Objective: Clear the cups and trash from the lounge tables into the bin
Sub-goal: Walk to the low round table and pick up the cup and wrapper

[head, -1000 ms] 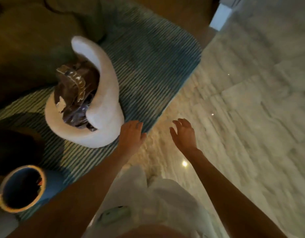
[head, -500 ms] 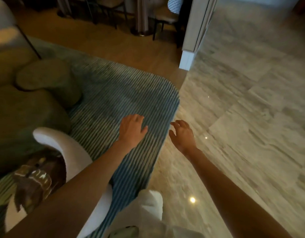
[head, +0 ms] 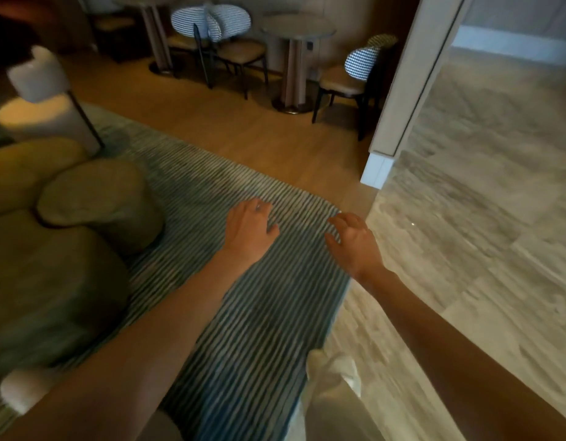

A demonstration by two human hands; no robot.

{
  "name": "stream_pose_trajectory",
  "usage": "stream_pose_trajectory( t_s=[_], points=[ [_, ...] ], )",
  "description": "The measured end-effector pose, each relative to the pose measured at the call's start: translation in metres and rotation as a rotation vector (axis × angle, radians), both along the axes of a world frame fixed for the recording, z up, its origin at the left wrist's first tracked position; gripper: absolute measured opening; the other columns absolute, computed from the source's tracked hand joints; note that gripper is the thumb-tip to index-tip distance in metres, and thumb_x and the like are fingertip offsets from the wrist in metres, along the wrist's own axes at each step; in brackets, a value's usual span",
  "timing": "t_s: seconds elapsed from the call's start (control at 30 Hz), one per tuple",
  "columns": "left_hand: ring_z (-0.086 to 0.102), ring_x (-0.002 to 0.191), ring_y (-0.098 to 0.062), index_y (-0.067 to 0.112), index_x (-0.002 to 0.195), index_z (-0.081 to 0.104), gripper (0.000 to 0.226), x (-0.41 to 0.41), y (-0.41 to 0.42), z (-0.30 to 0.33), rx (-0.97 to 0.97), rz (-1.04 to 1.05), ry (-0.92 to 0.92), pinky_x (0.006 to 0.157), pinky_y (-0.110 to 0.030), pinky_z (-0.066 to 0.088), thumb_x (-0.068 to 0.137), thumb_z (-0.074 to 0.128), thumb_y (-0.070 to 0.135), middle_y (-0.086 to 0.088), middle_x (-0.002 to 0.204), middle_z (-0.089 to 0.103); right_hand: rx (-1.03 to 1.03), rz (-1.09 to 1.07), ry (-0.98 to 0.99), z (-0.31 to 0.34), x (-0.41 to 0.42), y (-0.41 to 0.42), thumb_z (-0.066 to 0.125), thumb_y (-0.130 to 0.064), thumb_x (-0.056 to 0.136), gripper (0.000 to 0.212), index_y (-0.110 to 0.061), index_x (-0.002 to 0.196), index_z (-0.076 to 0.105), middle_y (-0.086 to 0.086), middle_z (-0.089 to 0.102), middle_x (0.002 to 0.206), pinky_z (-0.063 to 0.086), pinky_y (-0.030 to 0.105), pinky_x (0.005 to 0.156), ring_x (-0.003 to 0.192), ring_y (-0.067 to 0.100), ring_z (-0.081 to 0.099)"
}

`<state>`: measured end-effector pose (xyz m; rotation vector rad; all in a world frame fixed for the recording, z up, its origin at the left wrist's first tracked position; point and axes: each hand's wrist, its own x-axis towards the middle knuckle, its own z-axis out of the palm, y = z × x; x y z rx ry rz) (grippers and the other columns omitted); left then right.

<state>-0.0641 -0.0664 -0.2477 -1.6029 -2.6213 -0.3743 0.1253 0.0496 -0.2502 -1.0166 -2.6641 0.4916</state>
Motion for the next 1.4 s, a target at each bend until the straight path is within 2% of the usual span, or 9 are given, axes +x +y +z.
stream_pose_trajectory(
  t_s=[0.13, 0.27, 0.37, 0.43, 0.53, 0.63, 0.93, 1.17, 1.4],
  points=[
    [0.046, 0.122, -0.029, 0.011, 0.128, 0.054, 0.045, -0.052, 0.079, 0.024, 0.039, 0.086, 0.027, 0.102, -0.043, 0.037, 0.090, 0.054, 0.035, -0.011, 0.132, 0.053, -0.050, 0.066, 0.065, 0.023, -0.060, 0.094, 0.053, -0.018, 0.095, 0.039, -0.004, 0.132, 0.055, 0.017, 0.051, 0.136, 0.036, 0.040, 0.108, 0.125, 0.033, 0.046],
    [0.045, 0.123, -0.029, 0.011, 0.127, 0.054, 0.045, -0.109, 0.142, 0.049, 0.032, 0.175, 0.096, 0.102, -0.044, 0.038, 0.090, 0.053, 0.037, -0.011, 0.132, 0.052, -0.051, 0.197, 0.017, 0.054, -0.131, 0.178, 0.045, -0.024, 0.099, 0.042, -0.010, 0.138, 0.046, 0.012, 0.045, 0.143, 0.037, 0.037, 0.102, 0.126, 0.030, 0.047],
    [0.040, 0.128, -0.029, 0.012, 0.132, 0.049, 0.047, -0.145, 0.175, 0.058, -0.003, 0.255, 0.069, 0.105, -0.045, 0.034, 0.092, 0.051, 0.038, -0.010, 0.138, 0.047, -0.041, 0.245, -0.004, 0.061, -0.182, 0.223, 0.045, -0.027, 0.099, 0.044, -0.011, 0.140, 0.043, 0.012, 0.046, 0.142, 0.039, 0.035, 0.098, 0.125, 0.031, 0.046],
    [0.037, 0.131, -0.028, 0.015, 0.136, 0.045, 0.048, -0.172, 0.193, 0.057, -0.033, 0.316, 0.042, 0.106, -0.045, 0.034, 0.094, 0.047, 0.039, -0.008, 0.141, 0.043, -0.018, 0.290, -0.032, 0.058, -0.216, 0.248, 0.045, -0.027, 0.099, 0.045, -0.010, 0.141, 0.043, 0.012, 0.045, 0.143, 0.037, 0.035, 0.100, 0.126, 0.032, 0.045],
    [0.034, 0.132, -0.028, 0.016, 0.136, 0.044, 0.047, -0.221, 0.220, 0.055, -0.071, 0.377, 0.029, 0.106, -0.044, 0.033, 0.095, 0.045, 0.038, -0.007, 0.143, 0.041, -0.011, 0.361, -0.065, 0.054, -0.277, 0.286, 0.046, -0.024, 0.097, 0.044, -0.011, 0.139, 0.045, 0.014, 0.051, 0.135, 0.038, 0.036, 0.098, 0.120, 0.032, 0.049],
    [0.031, 0.133, -0.028, 0.016, 0.136, 0.042, 0.046, -0.290, 0.255, 0.060, -0.101, 0.440, 0.050, 0.108, -0.043, 0.030, 0.095, 0.043, 0.039, -0.007, 0.144, 0.038, -0.032, 0.421, -0.008, 0.060, -0.354, 0.330, 0.049, -0.022, 0.096, 0.042, -0.011, 0.136, 0.049, 0.015, 0.054, 0.129, 0.039, 0.035, 0.097, 0.118, 0.032, 0.050],
    [0.034, 0.130, -0.029, 0.015, 0.135, 0.044, 0.049, -0.479, 0.364, 0.108, -0.053, 0.553, 0.087, 0.108, -0.044, 0.031, 0.095, 0.043, 0.042, -0.007, 0.142, 0.041, 0.033, 0.467, 0.066, 0.110, -0.562, 0.449, 0.045, -0.027, 0.100, 0.041, -0.013, 0.138, 0.048, 0.009, 0.045, 0.142, 0.032, 0.035, 0.108, 0.135, 0.024, 0.035],
    [0.032, 0.133, -0.028, 0.016, 0.137, 0.043, 0.050, -0.593, 0.462, 0.097, -0.076, 0.595, 0.065, 0.110, -0.044, 0.030, 0.095, 0.042, 0.045, -0.006, 0.143, 0.040, -0.022, 0.532, 0.060, 0.088, -0.676, 0.550, 0.046, -0.027, 0.099, 0.041, -0.012, 0.138, 0.048, 0.008, 0.047, 0.140, 0.031, 0.035, 0.109, 0.135, 0.023, 0.035],
    [0.037, 0.128, -0.028, 0.017, 0.136, 0.042, 0.049, -0.706, 0.589, 0.090, -0.098, 0.671, 0.043, 0.106, -0.042, 0.033, 0.096, 0.040, 0.044, -0.005, 0.140, 0.043, 0.042, 0.560, 0.096, 0.087, -0.808, 0.680, 0.046, -0.029, 0.100, 0.041, -0.014, 0.138, 0.048, 0.005, 0.048, 0.139, 0.034, 0.035, 0.107, 0.135, 0.020, 0.035]
  ],
)
